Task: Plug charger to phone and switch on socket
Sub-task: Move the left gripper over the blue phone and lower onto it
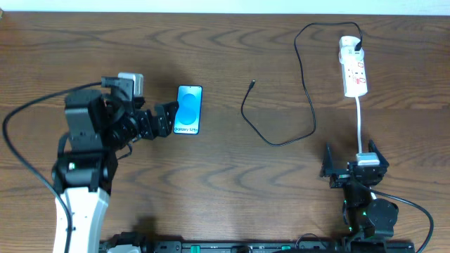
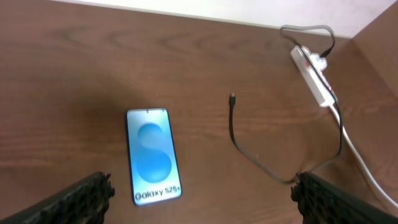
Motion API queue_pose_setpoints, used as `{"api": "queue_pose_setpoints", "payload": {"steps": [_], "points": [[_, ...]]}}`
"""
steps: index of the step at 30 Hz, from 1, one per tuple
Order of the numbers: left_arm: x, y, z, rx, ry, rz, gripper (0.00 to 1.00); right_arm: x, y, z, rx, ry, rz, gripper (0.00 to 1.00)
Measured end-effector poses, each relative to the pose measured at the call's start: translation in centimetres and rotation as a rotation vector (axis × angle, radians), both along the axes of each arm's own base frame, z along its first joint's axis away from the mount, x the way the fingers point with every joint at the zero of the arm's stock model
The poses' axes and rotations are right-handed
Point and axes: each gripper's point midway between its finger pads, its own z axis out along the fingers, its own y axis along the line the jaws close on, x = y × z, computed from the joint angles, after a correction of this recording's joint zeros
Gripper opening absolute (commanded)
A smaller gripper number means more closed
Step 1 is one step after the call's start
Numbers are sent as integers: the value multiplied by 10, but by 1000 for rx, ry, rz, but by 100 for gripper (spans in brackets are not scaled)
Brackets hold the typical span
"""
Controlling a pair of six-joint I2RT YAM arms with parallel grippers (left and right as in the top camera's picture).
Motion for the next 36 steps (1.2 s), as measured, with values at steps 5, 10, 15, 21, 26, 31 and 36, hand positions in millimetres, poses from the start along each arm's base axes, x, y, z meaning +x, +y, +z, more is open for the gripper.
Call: {"api": "queue_pose_setpoints", "payload": {"steps": [5,10,15,21,26,31,36], "points": [[4,-3,-20,-20,87,-16,96,-3,7,0,42,29,35,99],[6,-6,-24,-32,103,-29,96,-14,11,27,72,77,54,99],[2,0,-29,-40,163,24,96,-26,14,73,84,125,68,99],[1,18,-23,16,257,136,96,-25,15,121,96,233,70,99],[0,32,-8,87,327,213,96,-10,15,136,111,399,65,99],[10,27,-11,163,411,212,96,9,18,137,135,606,77,99],[26,9,-35,250,477,157,97,40,22,131,158,694,99,99]]}}
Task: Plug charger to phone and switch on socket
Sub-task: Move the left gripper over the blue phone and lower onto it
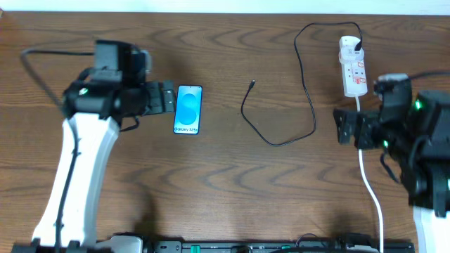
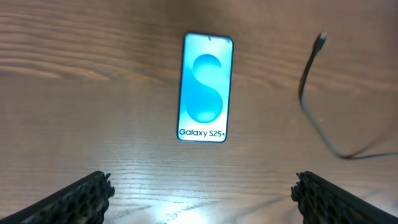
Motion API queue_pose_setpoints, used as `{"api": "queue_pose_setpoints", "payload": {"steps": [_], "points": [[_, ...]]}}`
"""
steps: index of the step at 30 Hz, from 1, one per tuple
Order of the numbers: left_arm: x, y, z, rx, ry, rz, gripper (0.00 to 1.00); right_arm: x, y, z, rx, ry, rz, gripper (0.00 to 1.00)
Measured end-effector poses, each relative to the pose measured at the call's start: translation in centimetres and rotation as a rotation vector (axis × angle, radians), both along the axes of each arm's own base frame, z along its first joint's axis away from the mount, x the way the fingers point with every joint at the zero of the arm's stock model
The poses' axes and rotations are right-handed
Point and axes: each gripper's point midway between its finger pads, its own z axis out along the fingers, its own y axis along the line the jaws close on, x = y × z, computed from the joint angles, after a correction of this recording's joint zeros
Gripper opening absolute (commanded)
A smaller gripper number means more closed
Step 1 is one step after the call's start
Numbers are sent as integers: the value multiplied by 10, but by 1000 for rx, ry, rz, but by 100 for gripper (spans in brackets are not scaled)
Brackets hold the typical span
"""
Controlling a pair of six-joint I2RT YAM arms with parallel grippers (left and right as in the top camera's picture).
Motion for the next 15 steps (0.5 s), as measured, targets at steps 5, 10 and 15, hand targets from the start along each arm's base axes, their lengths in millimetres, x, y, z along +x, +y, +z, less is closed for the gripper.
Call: {"api": "queue_pose_setpoints", "payload": {"steps": [5,10,15], "points": [[17,-16,-26,39,26,-79,96,13,16,-18,78,77,63,99],[37,-18,-42,57,12,-99,96,17,24,-34,126,147,95,99],[55,-19,-67,89,25,-106,96,15,27,-39,142,177,104,99]]}}
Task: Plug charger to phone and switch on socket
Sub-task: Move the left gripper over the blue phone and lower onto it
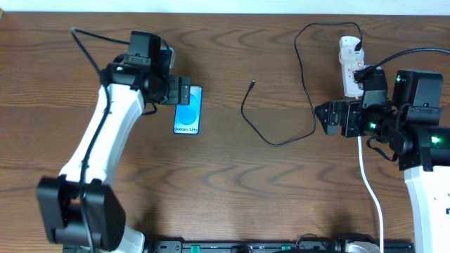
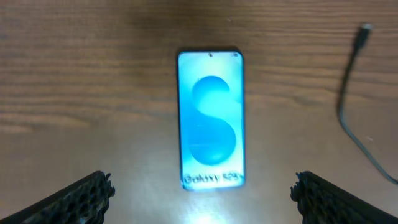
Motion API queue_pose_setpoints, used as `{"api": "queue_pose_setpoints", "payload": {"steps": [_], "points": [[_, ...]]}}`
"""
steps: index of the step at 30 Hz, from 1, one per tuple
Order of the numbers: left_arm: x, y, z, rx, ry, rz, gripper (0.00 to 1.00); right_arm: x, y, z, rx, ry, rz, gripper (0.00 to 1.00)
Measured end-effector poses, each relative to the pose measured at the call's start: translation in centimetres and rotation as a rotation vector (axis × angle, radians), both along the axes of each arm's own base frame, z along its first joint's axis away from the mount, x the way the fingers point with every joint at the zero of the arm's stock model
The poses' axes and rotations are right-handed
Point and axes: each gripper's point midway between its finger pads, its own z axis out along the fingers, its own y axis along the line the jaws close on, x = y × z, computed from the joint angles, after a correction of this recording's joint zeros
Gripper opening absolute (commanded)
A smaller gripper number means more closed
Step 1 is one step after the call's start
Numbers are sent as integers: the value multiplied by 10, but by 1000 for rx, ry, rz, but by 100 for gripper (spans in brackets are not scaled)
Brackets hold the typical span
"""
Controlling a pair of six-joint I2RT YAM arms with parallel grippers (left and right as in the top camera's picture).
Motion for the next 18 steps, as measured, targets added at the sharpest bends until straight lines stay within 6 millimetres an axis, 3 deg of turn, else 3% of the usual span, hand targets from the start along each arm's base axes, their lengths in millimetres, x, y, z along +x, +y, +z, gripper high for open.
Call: {"api": "queue_pose_setpoints", "payload": {"steps": [9,18], "points": [[18,-14,-49,79,36,-26,96,-5,1,-3,6,26,4,99],[22,-12,-84,87,102,48,96,-6,2,-4,8,32,5,99]]}}
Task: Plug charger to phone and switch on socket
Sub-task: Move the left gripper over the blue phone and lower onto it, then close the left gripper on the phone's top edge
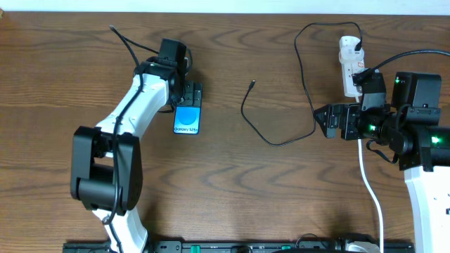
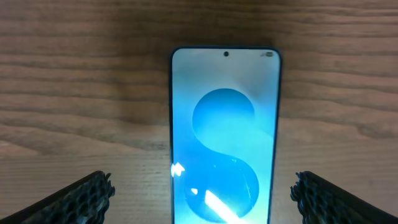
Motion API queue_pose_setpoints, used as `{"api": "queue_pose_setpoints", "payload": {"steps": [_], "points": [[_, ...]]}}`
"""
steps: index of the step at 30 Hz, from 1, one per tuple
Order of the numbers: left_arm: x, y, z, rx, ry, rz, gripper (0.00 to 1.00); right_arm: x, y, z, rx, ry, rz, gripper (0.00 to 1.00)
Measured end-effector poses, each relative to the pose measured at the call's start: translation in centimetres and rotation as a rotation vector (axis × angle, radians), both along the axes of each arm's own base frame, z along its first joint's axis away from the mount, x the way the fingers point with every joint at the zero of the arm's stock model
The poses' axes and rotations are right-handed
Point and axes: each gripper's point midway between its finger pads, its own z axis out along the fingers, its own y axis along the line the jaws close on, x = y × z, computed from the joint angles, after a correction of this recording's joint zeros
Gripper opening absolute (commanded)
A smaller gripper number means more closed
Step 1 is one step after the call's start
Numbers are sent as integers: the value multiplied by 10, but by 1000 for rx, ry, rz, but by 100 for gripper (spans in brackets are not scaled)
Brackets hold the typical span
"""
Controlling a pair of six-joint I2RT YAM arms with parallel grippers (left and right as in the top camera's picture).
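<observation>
The phone (image 1: 187, 121), its blue screen lit, lies flat on the table left of centre. My left gripper (image 1: 188, 95) hovers open over the phone's far half. In the left wrist view the phone (image 2: 225, 137) lies between the two spread fingertips (image 2: 81, 199) without touching them. The black charger cable (image 1: 281, 143) lies in a loop, with its loose plug end (image 1: 252, 83) right of the phone. Its other end goes to the white power strip (image 1: 352, 74) at the far right. My right gripper (image 1: 325, 121) stands open just right of the cable's bend, holding nothing.
The power strip's white cord (image 1: 367, 176) runs down the table's right side, under my right arm. The brown wooden table (image 1: 225, 204) has its far edge along the top of the overhead view.
My left gripper has shifted right and come lower over the phone, which now fills much more of the wrist view. The right arm has hardly moved.
At first my left gripper sat left of the phone and the right arm was folded at the front right. Then the left stood beside the phone and the right had come up near the power strip. By now the left straddles the phone and the right is by the cable.
</observation>
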Motion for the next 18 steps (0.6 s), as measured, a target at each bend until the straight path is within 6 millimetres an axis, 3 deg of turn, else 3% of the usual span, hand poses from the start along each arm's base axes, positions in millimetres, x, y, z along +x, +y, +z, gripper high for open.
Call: {"api": "queue_pose_setpoints", "payload": {"steps": [10,18], "points": [[-4,-1,-27,1,62,39,96,-1,0,-1,0,5,0,99],[-7,-15,-27,11,59,9,96,-3,0,-2,-2,18,-2,99]]}}
